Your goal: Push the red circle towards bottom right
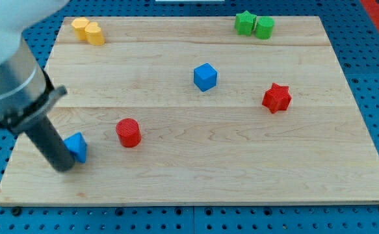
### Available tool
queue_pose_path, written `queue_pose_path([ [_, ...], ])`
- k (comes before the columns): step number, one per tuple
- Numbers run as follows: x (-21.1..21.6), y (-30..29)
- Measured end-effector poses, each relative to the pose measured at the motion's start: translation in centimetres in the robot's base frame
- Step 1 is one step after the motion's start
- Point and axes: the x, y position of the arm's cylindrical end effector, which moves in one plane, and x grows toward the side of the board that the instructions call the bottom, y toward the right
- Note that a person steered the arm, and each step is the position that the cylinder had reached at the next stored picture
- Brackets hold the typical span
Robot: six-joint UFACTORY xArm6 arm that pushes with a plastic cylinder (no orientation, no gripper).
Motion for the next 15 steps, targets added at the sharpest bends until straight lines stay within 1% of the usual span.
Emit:
queue_pose_path([
  [1,-2.8,2.5],
  [2,-8.3,2.6],
  [3,-11.7,4.8],
  [5,-13.3,16.6],
  [6,-10.9,18.2],
  [7,-9.3,13.7],
  [8,-8.6,5.9],
  [9,-6.0,3.9],
  [10,1.7,16.6],
  [11,3.1,25.2],
  [12,3.0,14.6],
  [13,1.0,10.0],
  [14,-0.4,19.0],
  [15,-0.3,26.0],
])
